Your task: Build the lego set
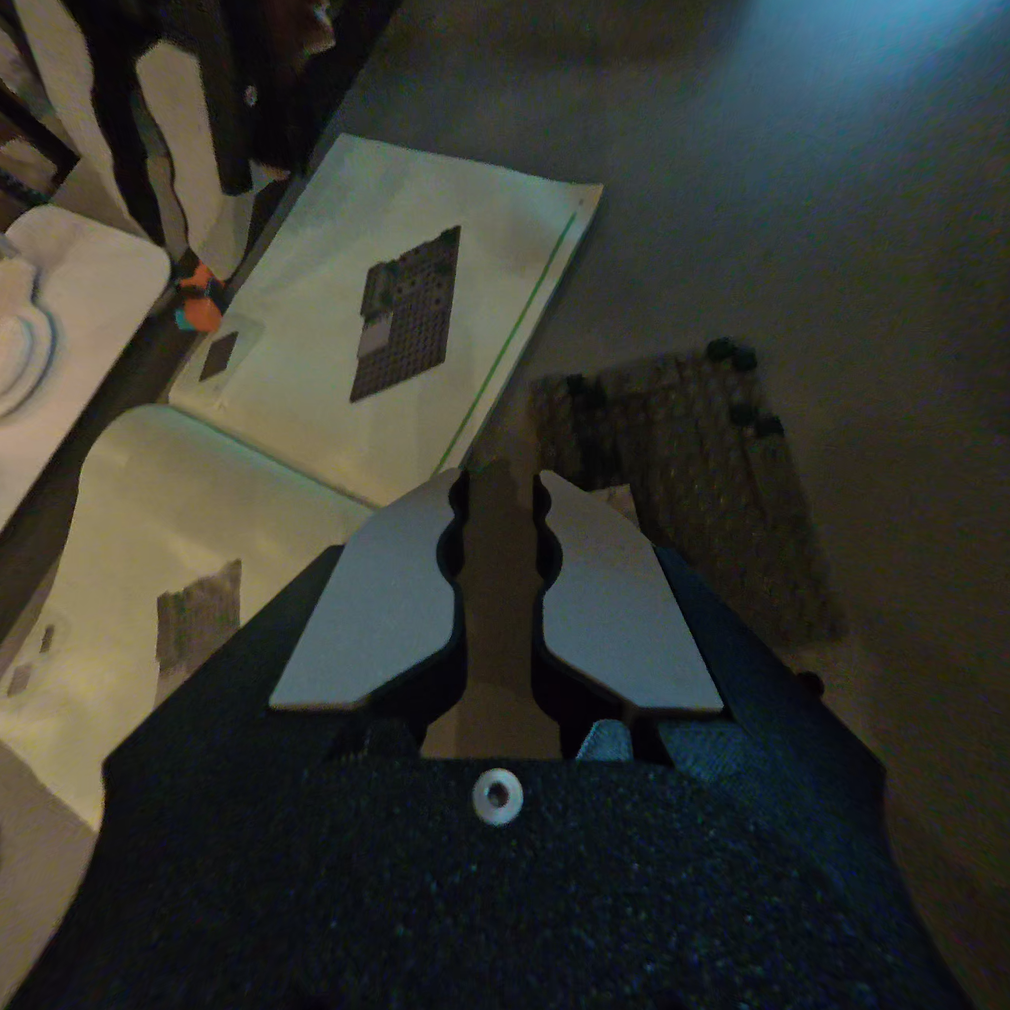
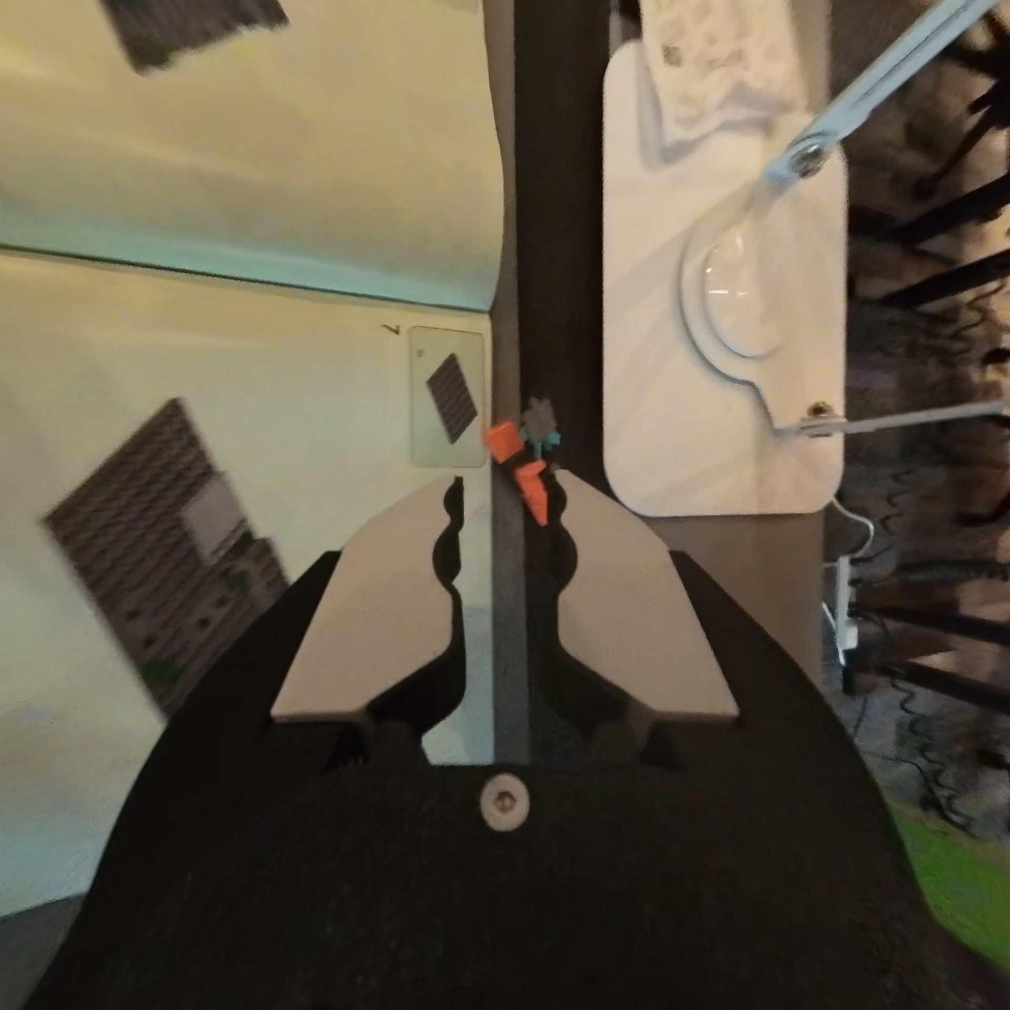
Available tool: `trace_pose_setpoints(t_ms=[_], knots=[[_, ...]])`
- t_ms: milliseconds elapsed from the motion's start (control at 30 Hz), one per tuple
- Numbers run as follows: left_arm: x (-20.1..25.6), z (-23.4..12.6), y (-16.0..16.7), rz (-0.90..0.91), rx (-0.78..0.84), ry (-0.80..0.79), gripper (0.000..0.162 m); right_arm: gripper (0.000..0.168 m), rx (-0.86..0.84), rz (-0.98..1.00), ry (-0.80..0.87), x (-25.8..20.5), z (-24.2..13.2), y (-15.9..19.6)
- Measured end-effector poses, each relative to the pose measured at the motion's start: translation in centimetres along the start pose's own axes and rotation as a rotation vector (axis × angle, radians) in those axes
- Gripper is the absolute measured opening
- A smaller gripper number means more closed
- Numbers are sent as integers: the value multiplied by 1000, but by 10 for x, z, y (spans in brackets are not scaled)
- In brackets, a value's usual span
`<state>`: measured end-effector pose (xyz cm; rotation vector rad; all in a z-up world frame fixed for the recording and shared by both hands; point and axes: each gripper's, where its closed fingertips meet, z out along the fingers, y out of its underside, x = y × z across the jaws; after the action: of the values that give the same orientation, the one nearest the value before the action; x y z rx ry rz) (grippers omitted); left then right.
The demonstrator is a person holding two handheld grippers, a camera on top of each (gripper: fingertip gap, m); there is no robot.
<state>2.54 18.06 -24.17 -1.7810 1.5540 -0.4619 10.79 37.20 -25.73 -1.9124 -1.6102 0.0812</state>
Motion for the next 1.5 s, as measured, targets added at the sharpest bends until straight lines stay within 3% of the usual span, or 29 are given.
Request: trace_pose_setpoints(t_ms=[267, 367, 433, 700, 933, 1067, 1200, 1300, 1500], knots=[[-8, -12, 3, -68, 59, 6, 20, 30, -94, 104, -65, 13, 22, 23], [-14, -13, 1, -101, 75, 3, 20, 11, -67, 156, -75, 15, 23, 27], [-20, -14, 0, -125, 76, -2, 20, 8, -50, 176, -56, 15, 21, 28], [-42, -6, -5, -247, 93, -15, 21, 8, -114, 224, 168, -6, -8, 35], [-48, 5, -15, -346, 114, 14, 23, 8, -300, 143, 379, -69, -52, 45], [-40, 8, -18, -311, 105, 17, 23, 8, -273, 206, 283, -114, -57, 39], [-31, 8, -21, -277, 99, 19, 24, 26, -31, 453, -49, -151, -67, 0], [-29, 5, -20, -259, 95, 15, 24, 30, 69, 489, -115, -135, -80, -8], [-27, 6, -17, -262, 95, 32, 24, 24, -25, 374, -266, -107, -61, 9]])
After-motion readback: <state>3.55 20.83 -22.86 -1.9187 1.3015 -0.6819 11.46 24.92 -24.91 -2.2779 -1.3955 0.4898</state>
